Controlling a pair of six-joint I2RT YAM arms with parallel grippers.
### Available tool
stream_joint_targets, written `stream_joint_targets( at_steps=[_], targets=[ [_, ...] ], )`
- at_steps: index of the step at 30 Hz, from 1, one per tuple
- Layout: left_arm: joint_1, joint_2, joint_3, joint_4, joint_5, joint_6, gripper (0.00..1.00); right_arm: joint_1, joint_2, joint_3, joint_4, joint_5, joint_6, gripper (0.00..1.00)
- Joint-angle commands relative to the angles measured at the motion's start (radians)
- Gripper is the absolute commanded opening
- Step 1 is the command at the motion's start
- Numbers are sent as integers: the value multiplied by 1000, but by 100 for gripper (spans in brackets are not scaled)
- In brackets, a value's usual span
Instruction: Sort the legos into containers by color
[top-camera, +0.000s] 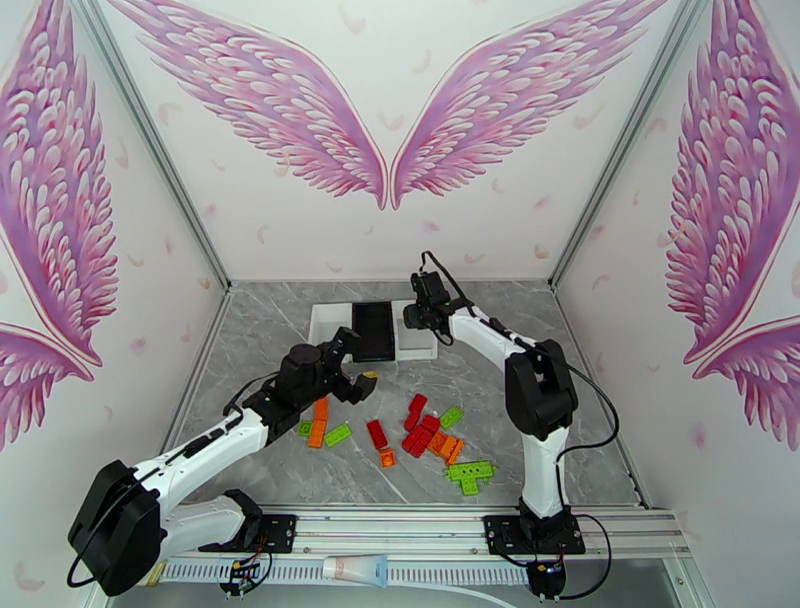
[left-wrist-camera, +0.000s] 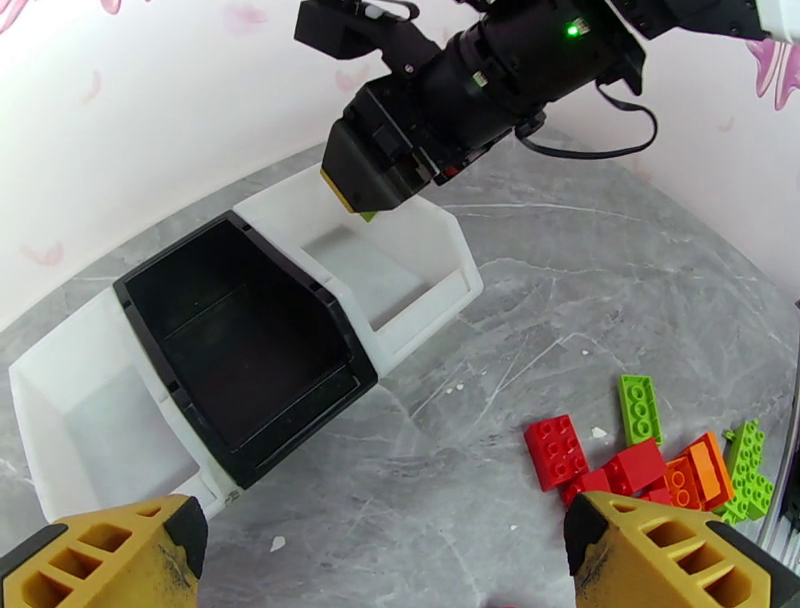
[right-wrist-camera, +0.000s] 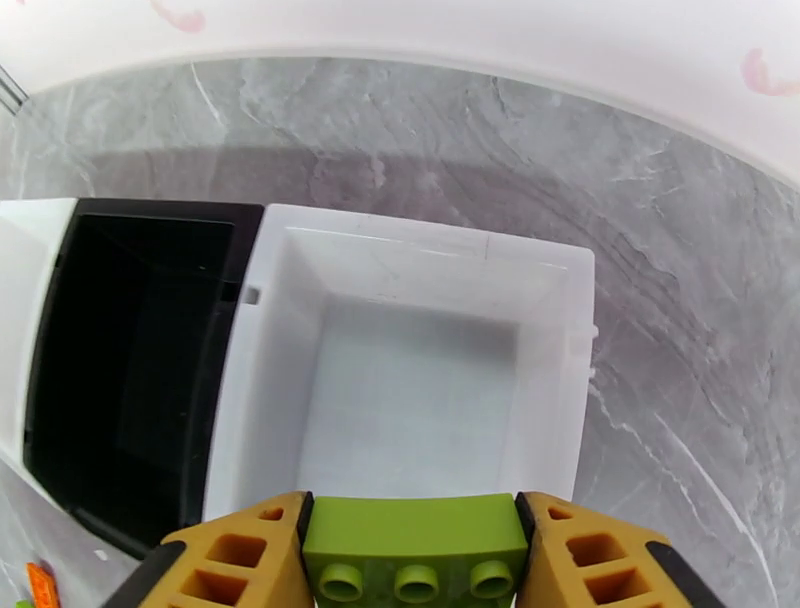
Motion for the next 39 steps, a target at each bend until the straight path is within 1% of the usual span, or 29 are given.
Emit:
stream_joint_targets(
  at_steps=[1, 4, 7, 10, 15, 19, 23, 27, 32, 39],
  targets=[
    [-2, -36, -6, -29, -69, -16, 99, -7, 21, 77, -4, 4, -42, 71],
    [1, -50, 8, -102, -149, -51, 99, -6, -14, 77, -18, -25, -61, 84],
    [5, -38, 58, -247, -243, -104, 99, -6, -94, -16, 15, -61, -90, 92],
    [8, -25, 85, -345, -310, -175, 99, -5, -188, -126, 45, -91, -97, 97],
    [31, 23, 130, -499, -361, -321, 99, 22, -338, -295, 78, -126, -89, 99],
    [65, 103, 178, -621, -335, -435, 98, 74, -412, -380, 66, -130, -96, 99],
    [93, 198, 217, -695, -298, -499, 98, 120, -447, -422, 52, -126, -98, 100],
    [116, 297, 240, -703, -263, -531, 98, 144, -458, -451, 54, -116, -78, 100],
    [138, 408, 279, -739, -236, -537, 98, 150, -449, -448, 55, -115, -73, 100],
    [144, 480, 307, -775, -206, -543, 91, 168, -430, -416, 22, -120, -107, 99]
  ],
)
